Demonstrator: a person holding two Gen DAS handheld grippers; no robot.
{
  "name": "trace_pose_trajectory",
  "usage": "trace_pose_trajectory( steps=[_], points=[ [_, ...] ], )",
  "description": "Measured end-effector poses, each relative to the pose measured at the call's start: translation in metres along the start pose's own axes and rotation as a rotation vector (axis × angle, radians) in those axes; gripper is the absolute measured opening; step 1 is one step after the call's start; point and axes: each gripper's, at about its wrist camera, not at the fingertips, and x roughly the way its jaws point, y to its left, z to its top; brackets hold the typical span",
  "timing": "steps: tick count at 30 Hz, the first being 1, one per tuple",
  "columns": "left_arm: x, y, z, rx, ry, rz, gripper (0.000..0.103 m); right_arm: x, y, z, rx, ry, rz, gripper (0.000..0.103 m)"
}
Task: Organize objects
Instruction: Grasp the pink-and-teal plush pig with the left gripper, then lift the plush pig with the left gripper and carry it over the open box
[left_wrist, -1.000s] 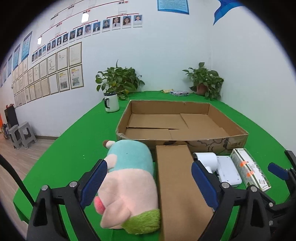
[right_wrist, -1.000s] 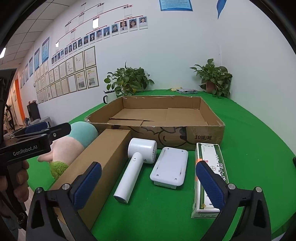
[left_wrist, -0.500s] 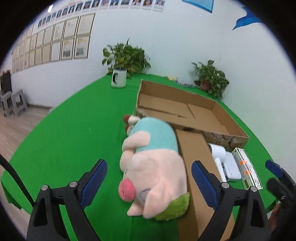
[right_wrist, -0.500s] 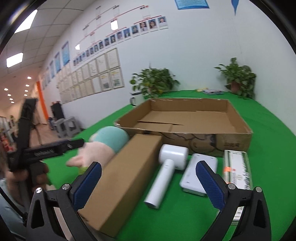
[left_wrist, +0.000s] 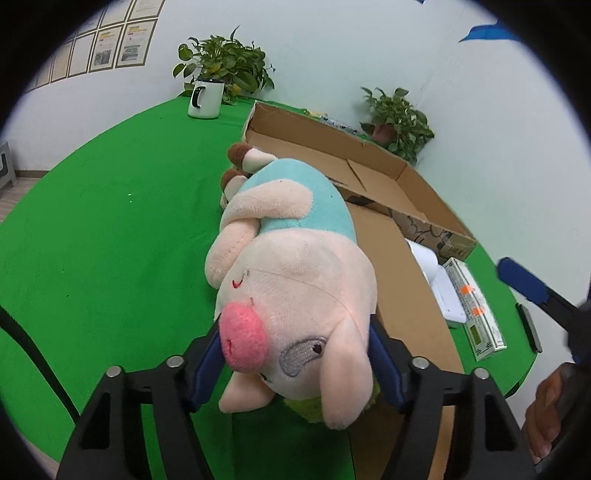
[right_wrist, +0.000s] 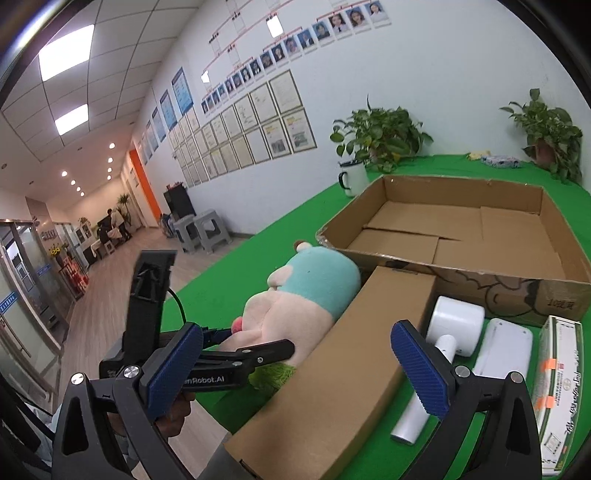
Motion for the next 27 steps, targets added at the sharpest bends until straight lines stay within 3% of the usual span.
trace_pose_trajectory(
  steps=[4,14,19,27],
  points=[
    [-0.009,0.01,-0.004,-0.036,-0.022,-0.024,0.06,0.021,0.005,0.01,0.033,0.091,0.013,0.102],
    [-0.04,0.026,-0.019,-0.026,-0.05,-0.004,0.059,0.1,0.035,0.034,0.116,0.264,0.102,0.099],
    [-0.051,0.033,-0.032,-0.044,-0.056,-0.003,0.059,0.147,0.06,0.024,0.099,0.394,0.085,0.091],
    [-0.055,0.038,-0.037,-0.052,-0.089,-0.01,0.059,0.163,0.102,0.017,-0.006,0.417,-0.032,0.091]
  ],
)
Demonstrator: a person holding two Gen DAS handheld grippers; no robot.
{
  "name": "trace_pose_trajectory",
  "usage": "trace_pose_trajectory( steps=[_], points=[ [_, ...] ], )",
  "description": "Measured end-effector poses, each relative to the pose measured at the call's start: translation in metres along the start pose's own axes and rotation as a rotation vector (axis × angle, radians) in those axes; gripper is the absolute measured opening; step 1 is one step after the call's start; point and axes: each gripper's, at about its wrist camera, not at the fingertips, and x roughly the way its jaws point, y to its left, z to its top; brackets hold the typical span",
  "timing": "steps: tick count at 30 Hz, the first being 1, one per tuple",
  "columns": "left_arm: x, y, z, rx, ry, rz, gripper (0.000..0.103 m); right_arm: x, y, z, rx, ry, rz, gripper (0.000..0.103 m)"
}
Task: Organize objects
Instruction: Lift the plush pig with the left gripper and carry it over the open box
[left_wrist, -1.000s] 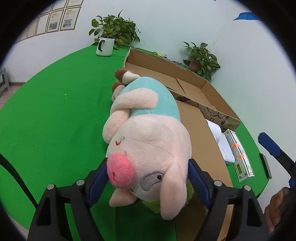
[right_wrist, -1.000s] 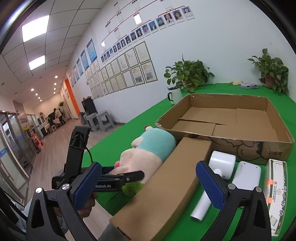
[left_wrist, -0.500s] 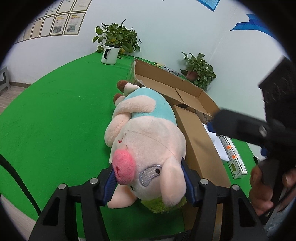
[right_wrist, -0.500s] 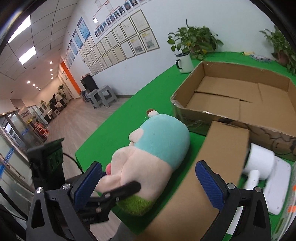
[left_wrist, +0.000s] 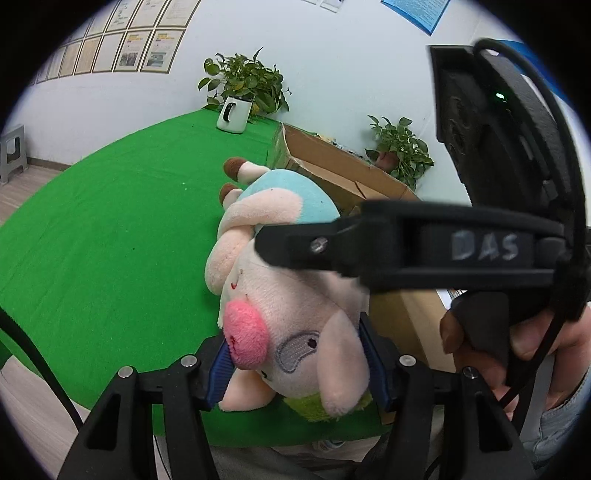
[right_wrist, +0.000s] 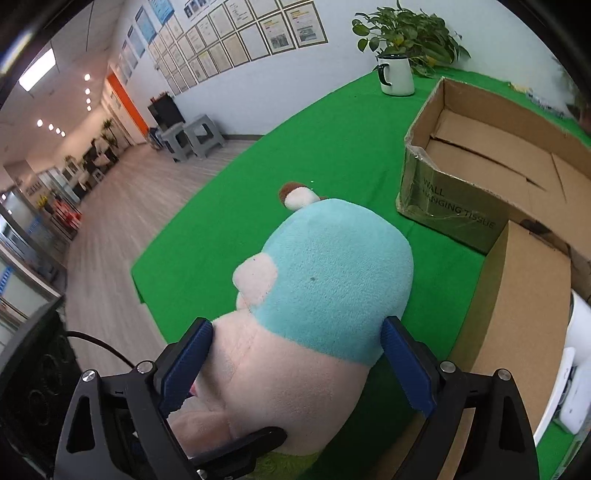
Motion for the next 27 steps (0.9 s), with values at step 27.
trace_pose_trajectory(
  steps=[27],
  points=[
    [0.004,-0.076,0.086,0.21,-0.169,-0.051,0.056,-0.132,-0.035,0.037,-0.053,-0.346,-0.081,0.069]
  ],
)
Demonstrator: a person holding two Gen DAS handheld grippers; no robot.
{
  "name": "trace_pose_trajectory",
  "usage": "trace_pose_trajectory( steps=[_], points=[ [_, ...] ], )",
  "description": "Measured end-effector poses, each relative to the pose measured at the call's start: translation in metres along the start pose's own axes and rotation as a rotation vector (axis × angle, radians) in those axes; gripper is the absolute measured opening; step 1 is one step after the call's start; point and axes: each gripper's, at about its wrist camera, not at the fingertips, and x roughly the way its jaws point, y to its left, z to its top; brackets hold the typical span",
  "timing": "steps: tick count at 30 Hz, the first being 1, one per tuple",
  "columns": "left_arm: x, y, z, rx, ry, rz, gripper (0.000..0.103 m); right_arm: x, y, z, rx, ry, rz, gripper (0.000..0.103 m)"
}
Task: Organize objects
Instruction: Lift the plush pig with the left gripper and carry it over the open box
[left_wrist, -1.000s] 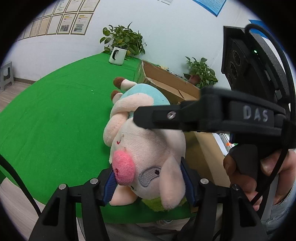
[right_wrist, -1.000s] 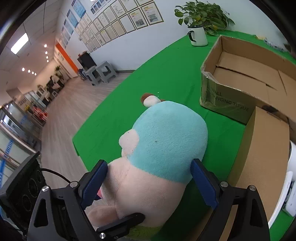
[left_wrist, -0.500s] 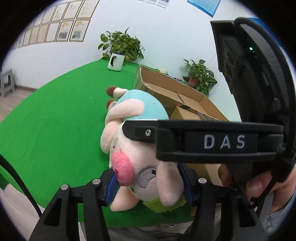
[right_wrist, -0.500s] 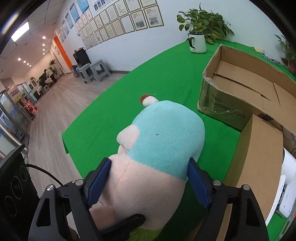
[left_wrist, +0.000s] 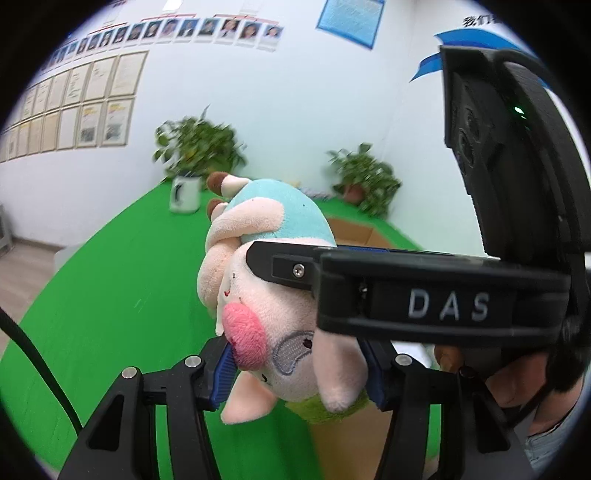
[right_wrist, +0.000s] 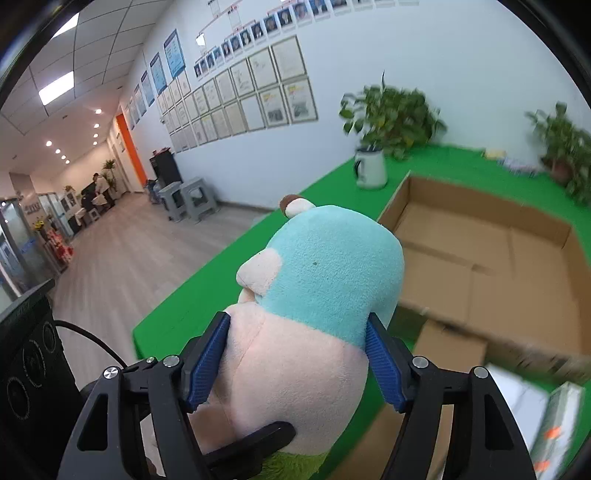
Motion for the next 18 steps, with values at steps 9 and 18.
trace_pose_trajectory(
  steps=[9,18],
  points=[
    [0.052,-0.029,0.069,0.085,-0.055,-0.096,0.056,-0.049,-0.059,0.074,0.017,-0.139,-0.119,0.067],
    [0.117,-0.006,0.104,0.065,-0.02,-0.095,0.056,0.011,-0.129,0.157,0.045,-0.105,-0.104,0.066]
  ],
)
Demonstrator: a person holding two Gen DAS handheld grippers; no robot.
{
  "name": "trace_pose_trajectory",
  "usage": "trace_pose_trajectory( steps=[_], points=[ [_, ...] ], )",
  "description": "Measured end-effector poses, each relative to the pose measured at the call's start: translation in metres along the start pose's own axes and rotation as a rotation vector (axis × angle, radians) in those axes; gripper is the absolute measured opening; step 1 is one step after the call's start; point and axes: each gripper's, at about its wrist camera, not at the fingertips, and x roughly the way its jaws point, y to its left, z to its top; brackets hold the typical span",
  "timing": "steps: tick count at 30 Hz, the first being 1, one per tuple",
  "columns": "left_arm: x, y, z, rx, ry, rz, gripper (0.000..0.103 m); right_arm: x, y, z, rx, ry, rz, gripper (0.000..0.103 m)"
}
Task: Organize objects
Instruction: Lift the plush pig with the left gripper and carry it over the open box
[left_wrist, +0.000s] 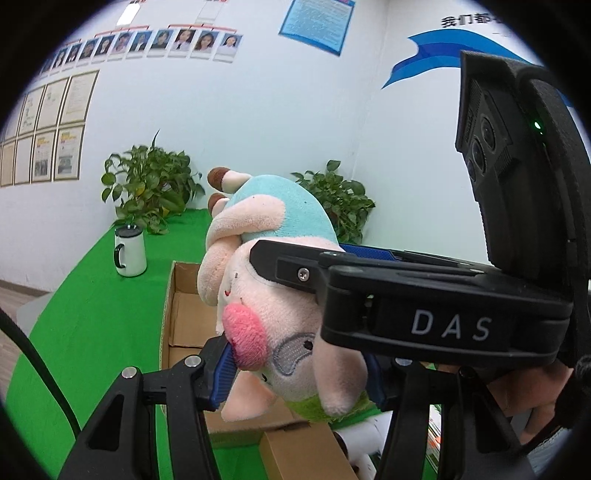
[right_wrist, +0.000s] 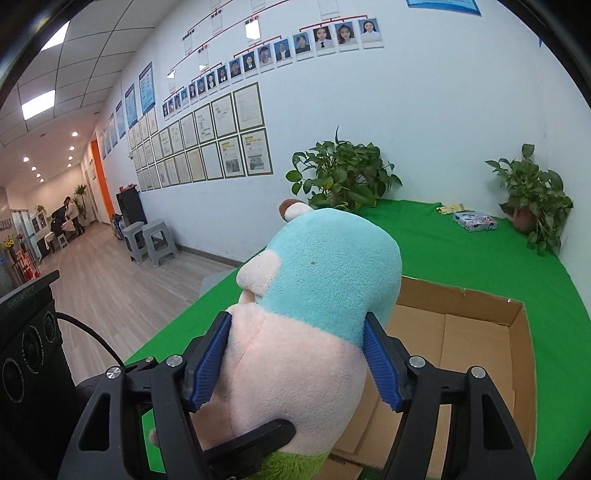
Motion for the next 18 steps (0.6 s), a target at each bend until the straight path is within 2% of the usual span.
trace_pose_trajectory(
  steps=[4,8,12,18],
  points=[
    [0.027,0.014,-0.006,-0.059,0.067,0.022,0.056,0.065,-0.018,0.011,0.046,0.072,0.02,0.065],
    [0.052,0.028,-0.02,-0.095,0.136,0.048,0.056,0.115,-0.037,0.002,0.091,0.137,0.057,0.065],
    [0.074,0.047,-0.041,-0.134,0.224,0.096,0.056,0.175,-0.053,-0.025,0.154,0.224,0.113,0.065],
    [0.095,0.066,-0.063,-0.189,0.356,0.134,0.057,0.238,-0.052,-0.077,0.222,0.33,0.133,0.066]
  ],
)
